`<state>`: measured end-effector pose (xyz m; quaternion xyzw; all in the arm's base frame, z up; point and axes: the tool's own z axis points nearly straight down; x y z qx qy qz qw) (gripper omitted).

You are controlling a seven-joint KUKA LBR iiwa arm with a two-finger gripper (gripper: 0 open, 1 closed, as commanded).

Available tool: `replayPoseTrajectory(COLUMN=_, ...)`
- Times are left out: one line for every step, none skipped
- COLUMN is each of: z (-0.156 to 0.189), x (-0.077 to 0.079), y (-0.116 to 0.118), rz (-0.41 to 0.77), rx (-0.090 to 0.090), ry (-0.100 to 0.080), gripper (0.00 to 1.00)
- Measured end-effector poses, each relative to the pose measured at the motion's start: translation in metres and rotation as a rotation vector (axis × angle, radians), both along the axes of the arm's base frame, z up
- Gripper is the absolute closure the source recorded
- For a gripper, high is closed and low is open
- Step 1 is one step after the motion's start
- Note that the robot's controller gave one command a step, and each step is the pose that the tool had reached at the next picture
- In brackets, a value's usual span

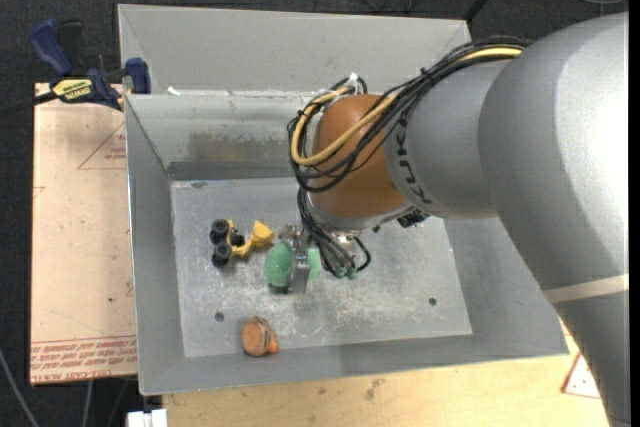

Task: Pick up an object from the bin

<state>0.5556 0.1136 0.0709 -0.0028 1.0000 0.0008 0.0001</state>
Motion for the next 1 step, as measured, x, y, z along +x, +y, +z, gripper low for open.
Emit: replayPoseTrajectory(z=0.2052, x=-0.0062, y=-0.0009, rz=-0.031, rx=0.0, ry=-0.002, gripper=1.0)
